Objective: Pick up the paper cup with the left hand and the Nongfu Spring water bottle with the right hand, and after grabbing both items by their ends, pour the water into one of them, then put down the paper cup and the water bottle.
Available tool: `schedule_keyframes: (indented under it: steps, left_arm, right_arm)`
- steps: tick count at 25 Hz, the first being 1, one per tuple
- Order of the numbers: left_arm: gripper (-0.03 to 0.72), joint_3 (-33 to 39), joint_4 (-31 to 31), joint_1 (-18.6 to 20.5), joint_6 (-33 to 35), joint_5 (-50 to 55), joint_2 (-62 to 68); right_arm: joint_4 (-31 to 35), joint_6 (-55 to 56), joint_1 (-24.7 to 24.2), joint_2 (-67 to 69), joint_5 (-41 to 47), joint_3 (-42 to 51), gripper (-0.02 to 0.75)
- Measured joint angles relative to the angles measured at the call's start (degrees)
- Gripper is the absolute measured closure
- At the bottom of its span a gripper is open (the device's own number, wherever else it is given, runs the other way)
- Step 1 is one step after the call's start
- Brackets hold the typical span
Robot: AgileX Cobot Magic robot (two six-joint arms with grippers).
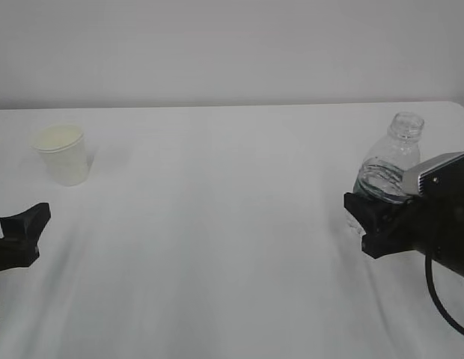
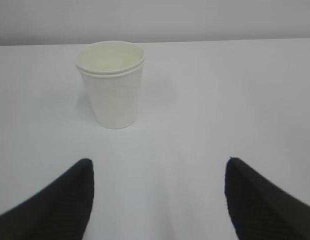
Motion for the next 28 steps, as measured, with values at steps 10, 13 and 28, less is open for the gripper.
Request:
schedule_keyframes:
  steps: [10, 13, 28]
  left_arm:
    - [0.102, 0.0, 1.19, 0.0, 0.0, 0.0, 0.0]
    - [0.102, 0.0, 1.32, 0.0, 0.0, 0.0, 0.0]
    - [0.109, 0.0, 2.44, 0.0, 0.03, 0.0, 0.0]
  right_arm:
    - [-3.18, 0.77, 0.0, -5.57, 3.82, 0.07, 0.311]
    - [-3.6, 0.87, 0.0, -7.13, 5.58, 0.07, 0.311]
    - [-7.57, 4.26, 0.0, -12.22, 10.78, 0.14, 0.311]
